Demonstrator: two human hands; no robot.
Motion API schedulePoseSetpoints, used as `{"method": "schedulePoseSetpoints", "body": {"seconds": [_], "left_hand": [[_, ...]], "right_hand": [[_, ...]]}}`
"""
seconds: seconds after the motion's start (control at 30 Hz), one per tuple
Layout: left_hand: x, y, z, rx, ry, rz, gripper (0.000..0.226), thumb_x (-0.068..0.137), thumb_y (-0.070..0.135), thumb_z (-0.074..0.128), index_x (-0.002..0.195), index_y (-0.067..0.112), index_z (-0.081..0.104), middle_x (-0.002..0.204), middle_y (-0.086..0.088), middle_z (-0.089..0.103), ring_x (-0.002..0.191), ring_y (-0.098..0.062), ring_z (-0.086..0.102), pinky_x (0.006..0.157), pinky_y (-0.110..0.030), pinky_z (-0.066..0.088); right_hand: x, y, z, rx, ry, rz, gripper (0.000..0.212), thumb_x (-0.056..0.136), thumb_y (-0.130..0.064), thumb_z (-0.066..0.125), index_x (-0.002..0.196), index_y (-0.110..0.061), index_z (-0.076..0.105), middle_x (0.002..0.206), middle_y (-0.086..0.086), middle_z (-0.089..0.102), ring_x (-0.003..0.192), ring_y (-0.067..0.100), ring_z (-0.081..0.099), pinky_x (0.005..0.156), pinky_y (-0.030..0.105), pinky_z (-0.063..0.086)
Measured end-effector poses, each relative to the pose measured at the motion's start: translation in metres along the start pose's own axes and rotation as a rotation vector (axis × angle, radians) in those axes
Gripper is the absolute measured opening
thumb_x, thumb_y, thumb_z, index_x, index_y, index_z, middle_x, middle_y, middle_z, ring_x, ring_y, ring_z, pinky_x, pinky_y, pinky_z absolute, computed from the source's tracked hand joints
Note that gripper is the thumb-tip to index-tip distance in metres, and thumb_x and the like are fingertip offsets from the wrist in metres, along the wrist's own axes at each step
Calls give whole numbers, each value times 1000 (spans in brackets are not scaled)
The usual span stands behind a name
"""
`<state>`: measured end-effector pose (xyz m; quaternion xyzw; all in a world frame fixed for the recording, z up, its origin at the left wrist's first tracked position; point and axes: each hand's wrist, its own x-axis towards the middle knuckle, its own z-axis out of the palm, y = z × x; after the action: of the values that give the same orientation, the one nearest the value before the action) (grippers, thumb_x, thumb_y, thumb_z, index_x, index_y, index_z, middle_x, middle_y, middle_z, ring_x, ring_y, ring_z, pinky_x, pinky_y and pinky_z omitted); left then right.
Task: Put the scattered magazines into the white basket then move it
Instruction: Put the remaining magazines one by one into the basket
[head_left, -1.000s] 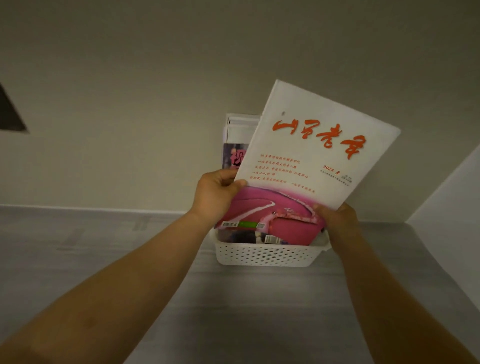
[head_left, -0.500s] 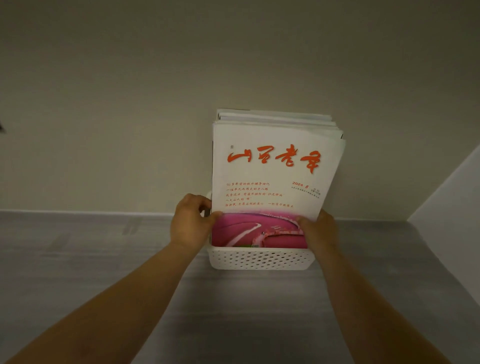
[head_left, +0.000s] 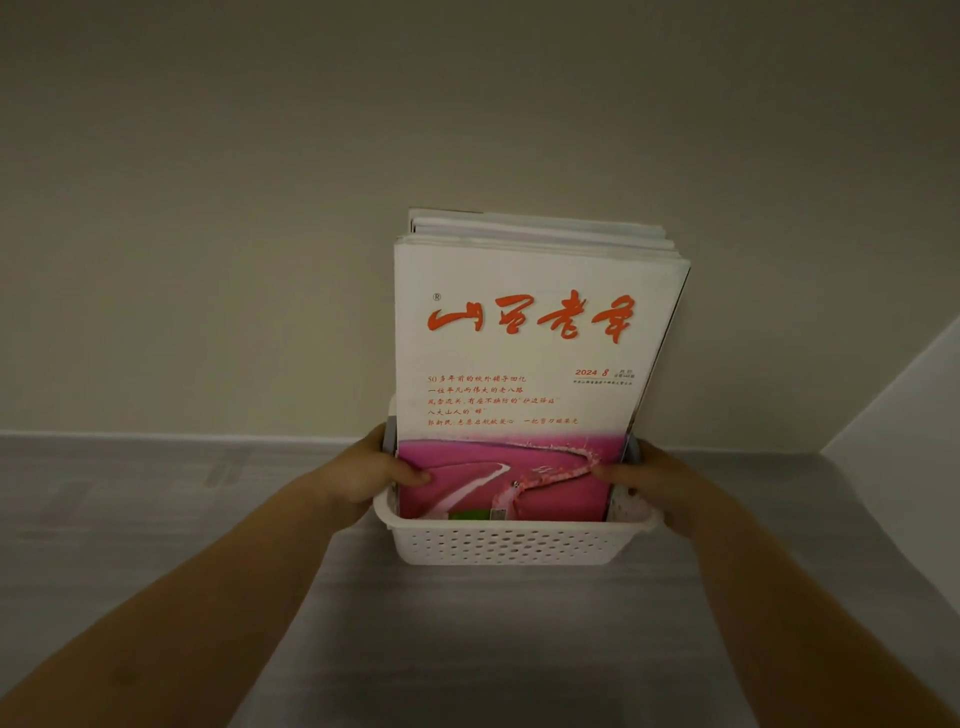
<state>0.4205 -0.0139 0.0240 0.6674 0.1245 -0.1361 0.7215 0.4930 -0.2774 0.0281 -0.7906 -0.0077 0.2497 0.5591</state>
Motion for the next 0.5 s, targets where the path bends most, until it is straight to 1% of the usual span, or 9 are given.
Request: {"method": "schedulePoseSetpoints", "body": {"seconds": [0.03,0.07,0.1,0.13,0.17,0.3,0.37,0.43,0.5], "left_hand": [[2,-3,-1,-46,-1,12,58,70,-20,52,109,23,49,101,-2,61,94,-22,58,73,-34,50],[5,-6,-2,-95,7,18,60,70,-20,50,112,22,48,104,-5,61,97,-26,57,74,-36,50],[6,-9,-3,-142,20,23,62,70,-21,49,115,21,48,107,-7,61,100,-29,57,75,-39,50],[7,-11,-2,-184,32,30,62,70,-20,48,116,22,48,107,-8,61,100,-30,57,74,-40,50],[8,-14,-2,-220,39,40,62,70,-20,47,114,23,50,105,-7,62,98,-29,58,72,-40,51],[7,-20,1,-282,71,76,58,71,-16,46,108,27,54,99,-5,65,89,-28,62,61,-37,53],[5,-22,2,-297,99,102,56,73,-15,46,108,28,55,99,-5,66,88,-28,62,60,-36,54],[1,-24,3,-310,121,125,56,75,-14,46,115,26,53,102,-6,65,90,-30,61,65,-39,53],[-6,-25,4,-302,139,140,55,77,-13,46,116,25,52,103,-6,64,92,-29,61,67,-39,52]], "right_hand": [[1,-2,-1,34,-21,-16,37,79,1,59,109,-16,48,99,0,60,82,13,59,61,11,48],[2,-3,-1,77,-36,-29,33,78,5,57,102,-17,50,90,-2,60,71,10,62,48,9,46],[3,-3,-2,133,-49,-41,31,78,7,56,96,-18,52,85,-1,61,62,7,65,42,9,44],[5,-1,-2,188,-55,-53,32,77,9,55,92,-20,54,83,0,62,56,4,66,41,11,45],[6,1,-2,225,-55,-61,33,77,10,55,90,-21,55,83,2,63,54,3,66,42,13,47],[6,6,-1,268,-21,-68,32,77,5,58,98,-18,56,86,0,65,63,9,67,47,17,52],[4,8,0,258,20,-80,29,77,2,58,95,-21,57,82,-2,65,58,5,66,44,14,49],[2,10,2,233,54,-96,26,79,0,58,93,-21,56,73,-4,65,47,-3,62,39,10,44],[-2,11,5,215,61,-116,23,81,-1,57,89,-23,55,52,-12,66,42,-6,58,38,8,42]]}}
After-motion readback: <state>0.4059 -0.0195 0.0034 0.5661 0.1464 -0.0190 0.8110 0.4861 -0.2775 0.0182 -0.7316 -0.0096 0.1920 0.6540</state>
